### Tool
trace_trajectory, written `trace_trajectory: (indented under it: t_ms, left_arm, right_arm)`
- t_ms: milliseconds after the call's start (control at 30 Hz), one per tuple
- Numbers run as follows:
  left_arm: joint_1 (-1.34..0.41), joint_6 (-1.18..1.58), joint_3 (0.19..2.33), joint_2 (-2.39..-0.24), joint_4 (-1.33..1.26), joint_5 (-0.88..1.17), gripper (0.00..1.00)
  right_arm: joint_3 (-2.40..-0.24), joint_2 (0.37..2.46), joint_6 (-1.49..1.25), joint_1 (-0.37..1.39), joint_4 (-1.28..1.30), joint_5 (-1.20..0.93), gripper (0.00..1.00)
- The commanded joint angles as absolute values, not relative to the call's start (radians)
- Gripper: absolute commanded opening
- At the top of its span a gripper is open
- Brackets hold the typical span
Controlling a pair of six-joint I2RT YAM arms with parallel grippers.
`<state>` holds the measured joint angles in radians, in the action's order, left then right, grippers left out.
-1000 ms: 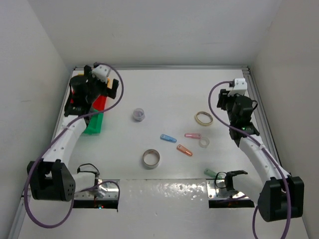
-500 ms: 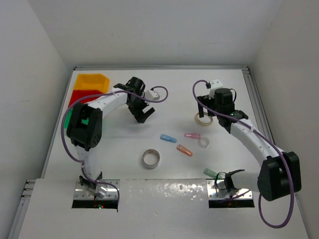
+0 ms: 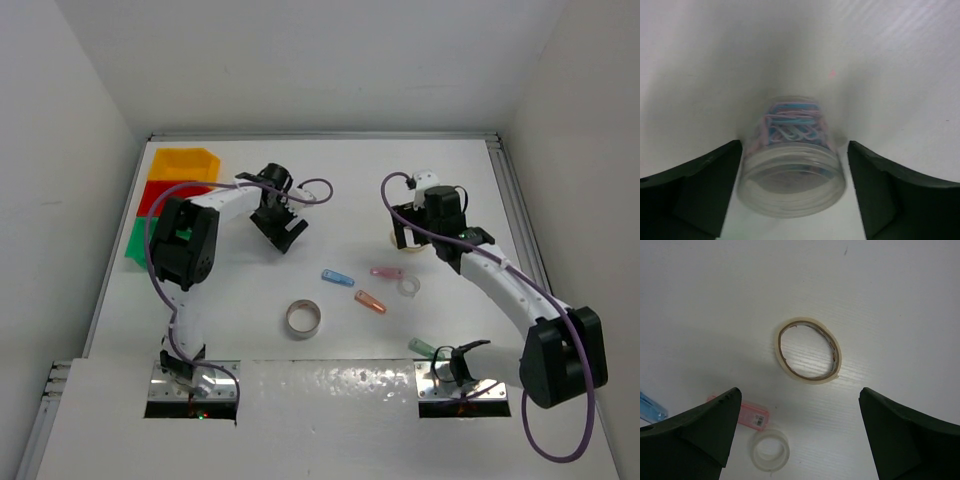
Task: Sort the stationery into containers
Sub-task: Pick up the stationery from the center of the board, then place the stationery in the storage box.
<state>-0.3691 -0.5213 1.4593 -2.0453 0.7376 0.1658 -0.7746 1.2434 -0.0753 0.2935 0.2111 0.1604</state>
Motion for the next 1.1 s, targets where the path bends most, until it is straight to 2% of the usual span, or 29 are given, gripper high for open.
trace_trajectory:
  t_ms: [0, 33, 67, 100, 167, 200, 267, 400, 600, 833, 1067]
  left_arm:
    - [-0.41, -0.511, 1.433, -1.985, 0.718, 0.175, 0.79]
    - [-0.405, -0.502, 1.431, -1.986, 0.715, 0.173, 0.61]
    - [-0.403, -0.496, 1.428, -1.985, 0.715, 0.164, 0.53]
    - [-0.403, -0.495, 1.43, -1.982, 0.721, 0.161, 0.32]
    - [-0.384, -0.479, 1.462, -1.977, 0.736, 0.156, 0.13]
    - [-0.374, -0.465, 1.506, -1.976, 0.755, 0.156, 0.0]
    - [-0.322, -0.424, 1.57, -1.976, 0.779, 0.17, 0.0]
    - [-0.183, -0.318, 1.85, -2.014, 0.859, 0.201, 0.0]
    - [0.049, -0.224, 2.224, -2.181, 0.884, 0.126, 0.0]
    - [0.161, -0.245, 2.258, -2.261, 0.786, 0.043, 0.0]
    - [0.213, -0.275, 2.261, -2.328, 0.707, 0.044, 0.0]
  right_arm:
    - [-0.765, 1.212, -0.066, 0.302, 0.183, 0.176, 0.99]
    - [-0.77, 1.212, -0.067, 0.301, 0.184, 0.179, 0.99]
    - [-0.772, 1.21, -0.072, 0.302, 0.186, 0.186, 0.99]
    - [-0.772, 1.209, -0.072, 0.302, 0.187, 0.192, 0.99]
    - [-0.767, 1.201, -0.072, 0.302, 0.183, 0.201, 0.99]
    - [-0.761, 1.198, -0.072, 0.304, 0.176, 0.201, 0.99]
    - [-0.756, 1.195, -0.072, 0.302, 0.17, 0.196, 0.99]
    - [-0.762, 1.219, -0.084, 0.307, 0.144, 0.164, 0.99]
    - [-0.813, 1.296, -0.118, 0.322, 0.094, 0.121, 0.99]
    - [-0.887, 1.4, -0.112, 0.354, 0.123, 0.123, 0.99]
    - [-0.916, 1.448, -0.129, 0.379, 0.169, 0.121, 0.99]
